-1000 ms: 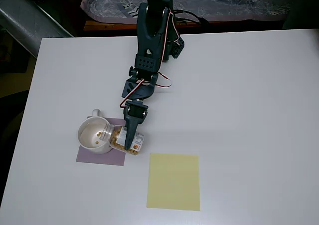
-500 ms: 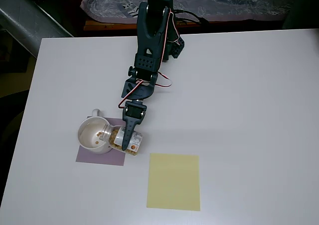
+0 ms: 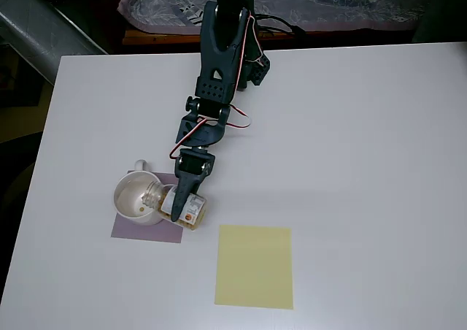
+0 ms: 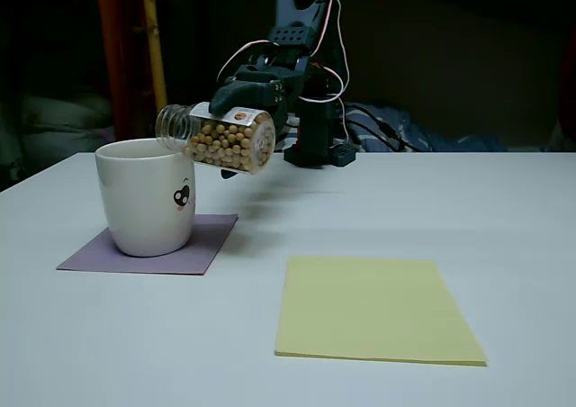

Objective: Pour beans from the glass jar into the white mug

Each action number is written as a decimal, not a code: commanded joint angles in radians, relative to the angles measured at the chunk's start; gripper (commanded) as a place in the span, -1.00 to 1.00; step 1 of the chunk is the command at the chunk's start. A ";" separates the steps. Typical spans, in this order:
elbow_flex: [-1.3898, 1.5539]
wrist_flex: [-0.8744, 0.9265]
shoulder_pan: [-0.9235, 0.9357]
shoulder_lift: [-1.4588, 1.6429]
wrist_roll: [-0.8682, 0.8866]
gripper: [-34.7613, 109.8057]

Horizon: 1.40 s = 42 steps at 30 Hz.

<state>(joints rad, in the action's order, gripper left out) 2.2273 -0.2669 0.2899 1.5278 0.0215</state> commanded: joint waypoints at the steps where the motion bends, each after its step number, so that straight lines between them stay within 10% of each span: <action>1: -0.038 0.051 0.017 0.040 0.097 -0.35; 42: -0.103 0.192 -0.003 0.014 0.354 -0.24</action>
<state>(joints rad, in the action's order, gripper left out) 2.1062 -0.0844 0.2869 1.5417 0.3559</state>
